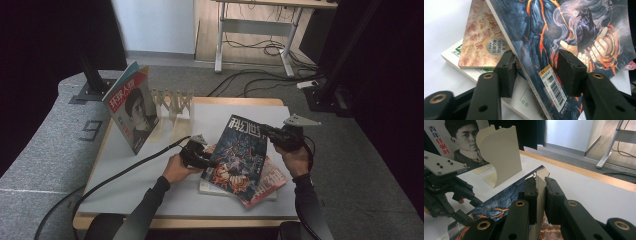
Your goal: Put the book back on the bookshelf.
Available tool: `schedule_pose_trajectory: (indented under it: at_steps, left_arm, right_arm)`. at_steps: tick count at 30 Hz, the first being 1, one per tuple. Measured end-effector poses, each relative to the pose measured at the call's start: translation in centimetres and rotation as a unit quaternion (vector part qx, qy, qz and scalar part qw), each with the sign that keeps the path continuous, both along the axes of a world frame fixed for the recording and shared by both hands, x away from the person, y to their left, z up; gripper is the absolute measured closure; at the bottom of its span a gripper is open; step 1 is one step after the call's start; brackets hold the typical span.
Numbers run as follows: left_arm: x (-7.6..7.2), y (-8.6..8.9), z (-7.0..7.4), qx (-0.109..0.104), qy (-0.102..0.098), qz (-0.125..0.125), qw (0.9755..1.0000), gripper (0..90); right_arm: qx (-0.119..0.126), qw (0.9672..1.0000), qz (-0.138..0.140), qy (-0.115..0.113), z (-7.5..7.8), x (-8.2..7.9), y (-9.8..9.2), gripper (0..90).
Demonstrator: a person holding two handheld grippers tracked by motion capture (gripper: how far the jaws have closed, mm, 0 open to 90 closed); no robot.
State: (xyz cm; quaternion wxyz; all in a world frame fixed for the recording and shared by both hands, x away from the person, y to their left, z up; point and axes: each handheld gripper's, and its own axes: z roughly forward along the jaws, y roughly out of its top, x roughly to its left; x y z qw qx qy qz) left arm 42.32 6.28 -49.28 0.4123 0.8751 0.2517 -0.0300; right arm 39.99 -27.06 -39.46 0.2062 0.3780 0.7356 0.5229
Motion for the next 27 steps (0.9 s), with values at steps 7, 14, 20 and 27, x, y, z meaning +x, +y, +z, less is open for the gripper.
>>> schedule_pose_trajectory:
  at_steps: [7, 14, 20, 27]
  left_arm:
    - [-0.5, 0.5, 0.6, -0.005, -0.010, 0.002, 0.9999, 60.4]
    - [-1.3, 1.3, 1.2, -0.014, -0.008, -0.002, 0.9999, 67.0]
    - [-2.3, 1.4, 1.8, -0.008, -0.016, -0.014, 0.9997, 72.8]
    - [-2.7, 1.5, 2.1, -0.001, -0.023, -0.015, 0.9996, 73.3]
  right_arm:
    - [0.002, 1.0000, 0.003, -0.005, 0.2, -0.2, 0.1, 80.5]
    - [0.003, 0.9999, 0.010, -0.011, 0.6, -0.4, 0.2, 80.8]
    - [0.002, 0.9998, 0.013, -0.015, 0.9, -0.5, 0.3, 81.2]
    - [-0.002, 0.9998, 0.014, -0.017, 1.0, -0.5, 0.4, 81.2]
